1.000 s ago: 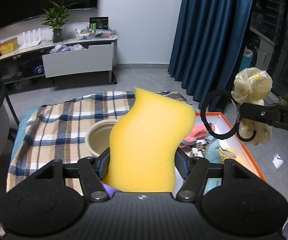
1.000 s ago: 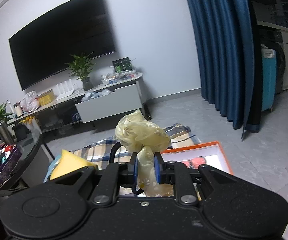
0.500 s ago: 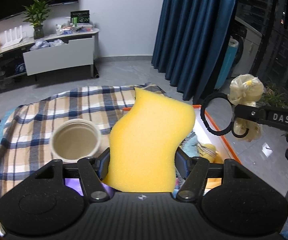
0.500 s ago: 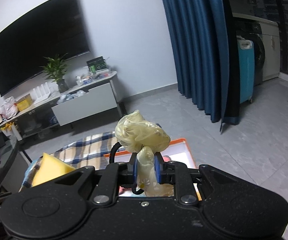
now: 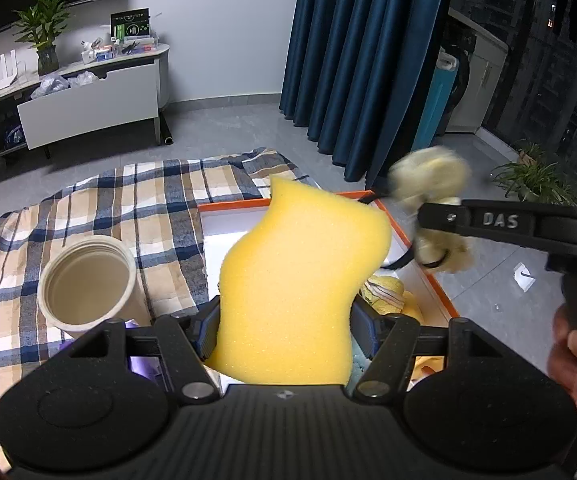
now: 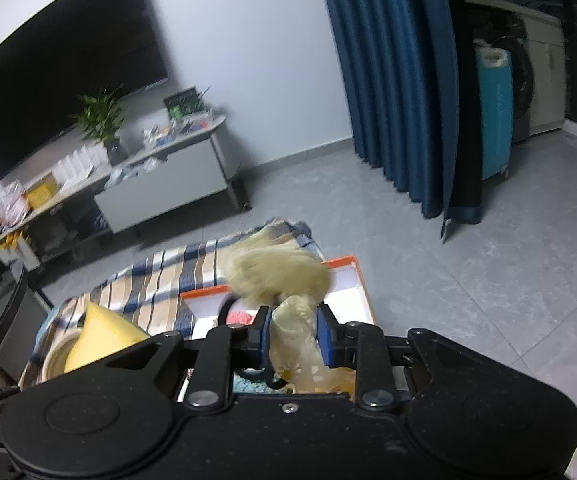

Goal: Organize soft objects
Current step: 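Open the right tool to drop the plastic bag while the left tool releases the sponge into the box, then lift both open tools away from the box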

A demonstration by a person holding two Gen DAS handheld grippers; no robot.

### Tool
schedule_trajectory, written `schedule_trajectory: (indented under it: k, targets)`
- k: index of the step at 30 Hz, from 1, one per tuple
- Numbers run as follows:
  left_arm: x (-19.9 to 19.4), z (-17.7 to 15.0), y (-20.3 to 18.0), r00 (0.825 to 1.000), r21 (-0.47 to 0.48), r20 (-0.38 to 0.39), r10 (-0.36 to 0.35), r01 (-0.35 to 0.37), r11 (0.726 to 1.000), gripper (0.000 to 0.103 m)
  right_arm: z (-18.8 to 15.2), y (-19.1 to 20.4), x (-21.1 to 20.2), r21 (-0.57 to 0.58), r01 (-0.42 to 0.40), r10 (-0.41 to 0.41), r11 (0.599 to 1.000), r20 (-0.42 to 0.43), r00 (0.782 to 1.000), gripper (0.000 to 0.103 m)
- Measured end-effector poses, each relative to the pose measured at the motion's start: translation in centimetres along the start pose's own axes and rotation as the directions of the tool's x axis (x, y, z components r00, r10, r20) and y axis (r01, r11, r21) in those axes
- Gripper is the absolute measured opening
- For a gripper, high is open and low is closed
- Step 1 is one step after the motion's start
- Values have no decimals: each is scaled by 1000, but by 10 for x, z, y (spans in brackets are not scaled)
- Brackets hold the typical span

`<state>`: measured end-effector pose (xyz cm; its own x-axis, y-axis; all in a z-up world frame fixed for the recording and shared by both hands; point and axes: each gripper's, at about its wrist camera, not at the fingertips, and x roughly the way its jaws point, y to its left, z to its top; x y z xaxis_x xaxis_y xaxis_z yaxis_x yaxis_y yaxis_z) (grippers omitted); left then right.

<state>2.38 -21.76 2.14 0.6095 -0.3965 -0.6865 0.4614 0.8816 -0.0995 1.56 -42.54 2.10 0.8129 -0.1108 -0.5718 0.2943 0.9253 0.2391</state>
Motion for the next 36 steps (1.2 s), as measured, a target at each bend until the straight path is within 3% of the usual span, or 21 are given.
schedule_trajectory:
  k: [1,2,10,15,16,18,21,28,29,33,36]
  targets:
    - [2,0,0,1000,2,-4,0,0,1000,66,1,-2,3,0,16,-16,1000,3,1000,46]
    - [3,0,-1,1000,2,-7,1,-1,1000,66,1,-4,5,-1,32,-32,999,4,999,49]
    - [10,1,-11,1000,19,-17,-23,23,1000,66,-2,-19,-15,41,68,-71,997,80,994,52]
    - [14,3,-25,997,45,-6,-79,80,996,67,-2,-26,-38,60,86,-94,994,141,986,53]
    - [16,3,-28,995,54,2,-95,95,994,68,-2,-28,-41,64,83,-92,995,149,985,53]
    - [20,4,-33,992,70,7,-125,124,990,90,-3,-29,-49,72,79,-90,994,167,982,53]
    - [21,1,-35,990,79,20,-141,139,987,93,-5,-27,-59,71,73,-85,995,184,979,53]
    - [8,-4,-26,997,42,33,-67,65,997,96,-14,-21,-67,51,48,-56,998,180,982,53]
    - [4,-4,-23,998,29,38,-49,48,998,100,-15,-20,-69,49,43,-51,998,180,982,53]
    - [-9,-6,-17,997,-16,38,60,-59,998,103,-21,-12,-77,25,21,-25,999,176,984,53]
    - [-14,-9,-11,992,-60,-9,123,-124,991,103,-27,-7,-83,7,4,-5,1000,168,986,55]
